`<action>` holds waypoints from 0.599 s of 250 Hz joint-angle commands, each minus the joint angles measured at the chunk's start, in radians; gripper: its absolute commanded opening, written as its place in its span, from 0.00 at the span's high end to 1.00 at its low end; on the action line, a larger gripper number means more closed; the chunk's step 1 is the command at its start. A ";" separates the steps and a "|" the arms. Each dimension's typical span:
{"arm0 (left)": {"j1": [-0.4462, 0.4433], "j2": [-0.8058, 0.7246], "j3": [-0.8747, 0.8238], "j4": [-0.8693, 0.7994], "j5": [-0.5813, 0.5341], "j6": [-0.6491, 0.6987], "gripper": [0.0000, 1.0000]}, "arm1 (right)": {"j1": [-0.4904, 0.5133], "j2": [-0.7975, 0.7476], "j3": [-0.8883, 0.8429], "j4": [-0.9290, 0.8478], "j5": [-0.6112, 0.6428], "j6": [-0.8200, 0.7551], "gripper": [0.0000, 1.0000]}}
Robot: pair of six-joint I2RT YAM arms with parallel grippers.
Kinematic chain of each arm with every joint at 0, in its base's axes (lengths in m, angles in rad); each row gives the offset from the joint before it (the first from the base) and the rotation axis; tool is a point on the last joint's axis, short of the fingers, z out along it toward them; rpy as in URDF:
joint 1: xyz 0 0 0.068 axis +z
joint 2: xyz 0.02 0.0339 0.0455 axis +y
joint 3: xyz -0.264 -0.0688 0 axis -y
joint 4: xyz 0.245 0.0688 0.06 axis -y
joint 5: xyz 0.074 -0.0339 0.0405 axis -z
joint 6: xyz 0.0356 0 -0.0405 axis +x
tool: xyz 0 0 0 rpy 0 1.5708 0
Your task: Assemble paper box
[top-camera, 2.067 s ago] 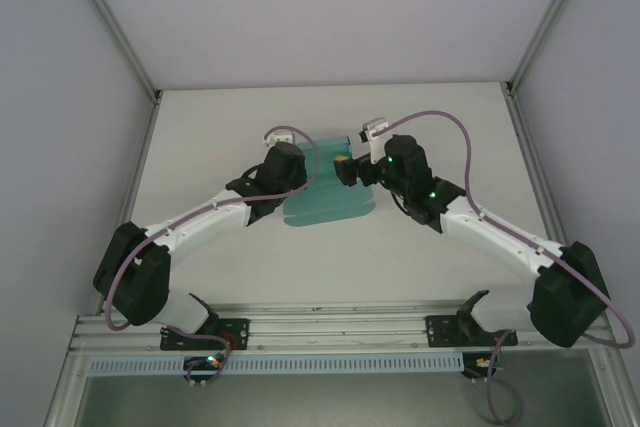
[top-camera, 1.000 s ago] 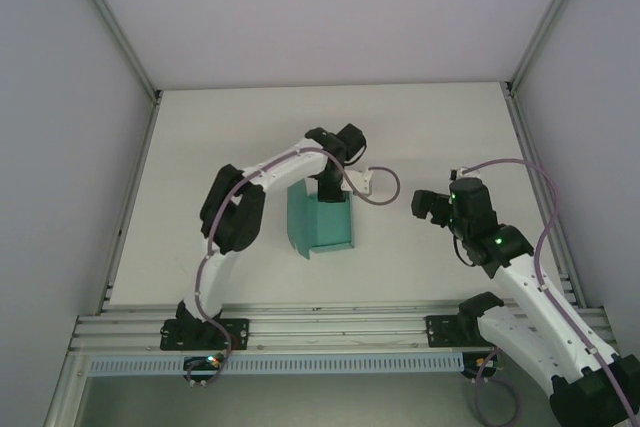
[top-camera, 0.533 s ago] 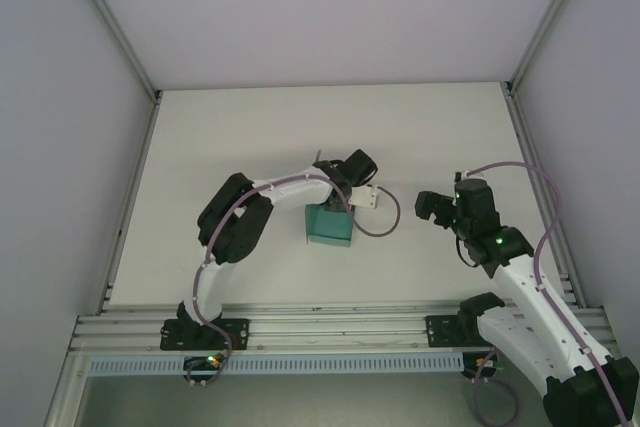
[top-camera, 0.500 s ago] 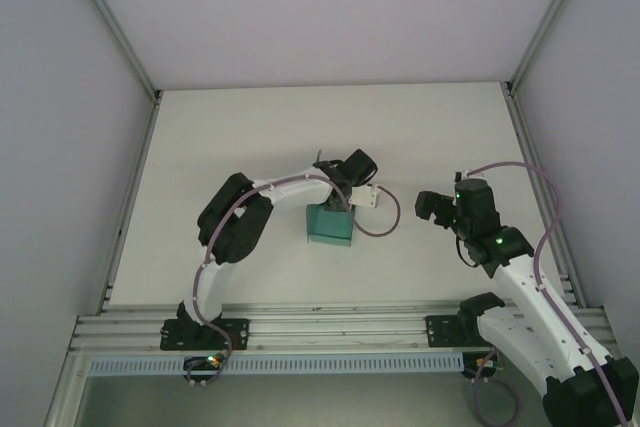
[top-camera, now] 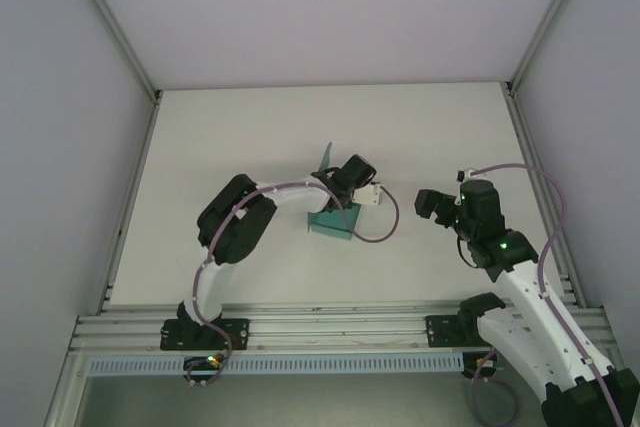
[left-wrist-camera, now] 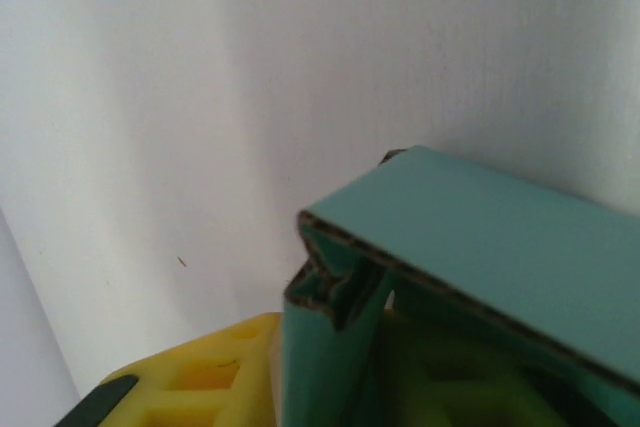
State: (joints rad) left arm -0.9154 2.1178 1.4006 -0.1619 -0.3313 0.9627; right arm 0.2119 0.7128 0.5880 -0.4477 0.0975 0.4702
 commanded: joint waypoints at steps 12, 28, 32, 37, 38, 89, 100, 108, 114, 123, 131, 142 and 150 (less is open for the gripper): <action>0.003 -0.049 -0.026 -0.144 0.142 0.024 0.55 | -0.008 -0.031 -0.028 0.000 -0.030 0.003 0.00; 0.005 -0.082 -0.017 -0.166 0.147 0.042 0.43 | -0.009 -0.035 -0.028 -0.002 -0.040 -0.001 0.00; 0.005 -0.088 -0.013 -0.174 0.148 0.044 0.40 | -0.010 -0.034 -0.028 -0.003 -0.043 -0.001 0.00; 0.004 -0.097 -0.005 -0.194 0.152 0.046 0.37 | -0.009 -0.033 -0.028 -0.003 -0.047 -0.003 0.00; 0.004 -0.099 -0.003 -0.198 0.153 0.047 0.36 | -0.009 -0.032 -0.028 -0.003 -0.047 -0.003 0.00; 0.000 -0.205 0.004 -0.297 0.255 0.086 0.09 | -0.012 -0.017 -0.024 0.004 -0.083 -0.022 0.00; -0.003 -0.231 -0.005 -0.297 0.272 0.091 0.01 | -0.014 -0.010 -0.022 0.004 -0.088 -0.026 0.01; -0.005 -0.245 -0.008 -0.298 0.278 0.092 0.00 | -0.014 -0.005 -0.022 0.007 -0.092 -0.029 0.00; -0.006 -0.253 -0.008 -0.301 0.280 0.091 0.00 | -0.014 -0.003 -0.020 0.010 -0.094 -0.028 0.00; -0.008 -0.262 -0.003 -0.307 0.279 0.090 0.00 | -0.015 0.003 -0.020 0.017 -0.099 -0.030 0.00; -0.009 -0.267 0.004 -0.312 0.276 0.092 0.00 | -0.014 0.008 -0.020 0.022 -0.108 -0.032 0.00; -0.010 -0.265 0.013 -0.324 0.271 0.094 0.00 | -0.014 0.015 -0.019 0.031 -0.122 -0.034 0.00; -0.008 -0.264 0.019 -0.327 0.269 0.097 0.00 | -0.014 0.024 -0.017 0.036 -0.130 -0.035 0.01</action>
State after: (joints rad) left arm -0.9169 1.8721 1.4010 -0.4286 -0.0990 1.0306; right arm 0.2024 0.7197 0.5636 -0.4442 0.0162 0.4553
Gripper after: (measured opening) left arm 0.999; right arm 0.996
